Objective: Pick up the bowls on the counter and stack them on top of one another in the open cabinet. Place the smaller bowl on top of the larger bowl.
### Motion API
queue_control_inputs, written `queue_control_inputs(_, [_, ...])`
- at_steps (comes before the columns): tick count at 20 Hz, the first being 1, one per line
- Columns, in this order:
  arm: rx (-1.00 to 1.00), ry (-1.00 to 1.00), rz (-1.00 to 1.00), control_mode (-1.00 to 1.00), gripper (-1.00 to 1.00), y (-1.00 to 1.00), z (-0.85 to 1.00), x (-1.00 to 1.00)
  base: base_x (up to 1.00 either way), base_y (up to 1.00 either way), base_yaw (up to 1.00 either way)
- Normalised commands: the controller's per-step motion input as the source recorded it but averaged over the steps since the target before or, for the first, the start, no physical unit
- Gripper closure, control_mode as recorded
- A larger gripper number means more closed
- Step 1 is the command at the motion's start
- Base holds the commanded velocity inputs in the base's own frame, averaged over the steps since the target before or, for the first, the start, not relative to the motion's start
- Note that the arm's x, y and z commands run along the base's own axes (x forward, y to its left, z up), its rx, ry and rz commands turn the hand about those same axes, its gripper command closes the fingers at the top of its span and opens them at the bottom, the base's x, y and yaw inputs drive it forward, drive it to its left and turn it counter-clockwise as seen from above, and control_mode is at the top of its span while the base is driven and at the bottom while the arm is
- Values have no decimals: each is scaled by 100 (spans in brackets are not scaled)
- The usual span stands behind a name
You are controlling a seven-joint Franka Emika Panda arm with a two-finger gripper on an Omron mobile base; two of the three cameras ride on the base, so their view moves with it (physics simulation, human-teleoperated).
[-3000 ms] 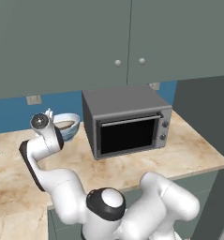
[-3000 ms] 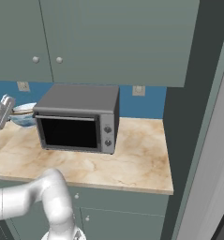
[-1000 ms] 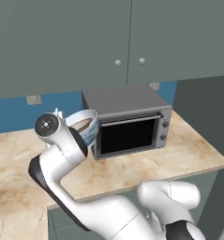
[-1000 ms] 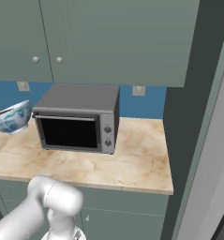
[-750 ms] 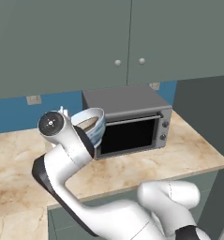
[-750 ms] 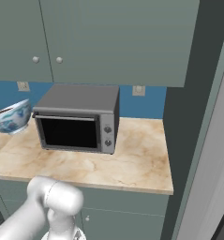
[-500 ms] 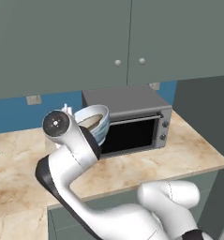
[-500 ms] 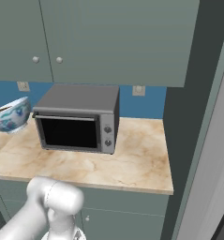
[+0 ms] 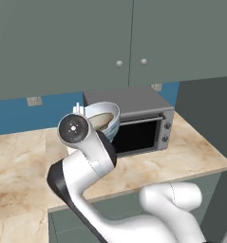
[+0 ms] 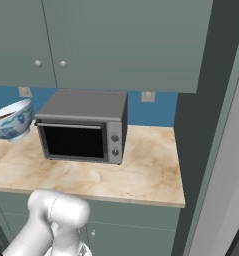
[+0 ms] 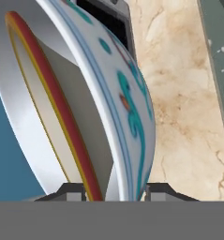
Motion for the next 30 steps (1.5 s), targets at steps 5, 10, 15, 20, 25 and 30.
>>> queue_control_inputs(5, [23, 0, -14, -100, 100, -22, 16, -31, 0, 0, 0])
queue_control_inputs(10, [19, 0, -16, -100, 100, -31, 18, -25, 0, 0, 0])
queue_control_inputs(15, [5, 0, -12, -100, 100, -3, 0, -17, 0, 0, 0])
queue_control_inputs(20, [0, 0, -1, -100, 100, 0, 0, -1, 0, 0, 0])
queue_control_inputs(25, [0, 0, 0, 100, 100, 0, 0, -2, -16, -1, -2])
queue_control_inputs(30, [0, 0, 0, 100, 100, 0, 0, 0, -52, -20, -17])
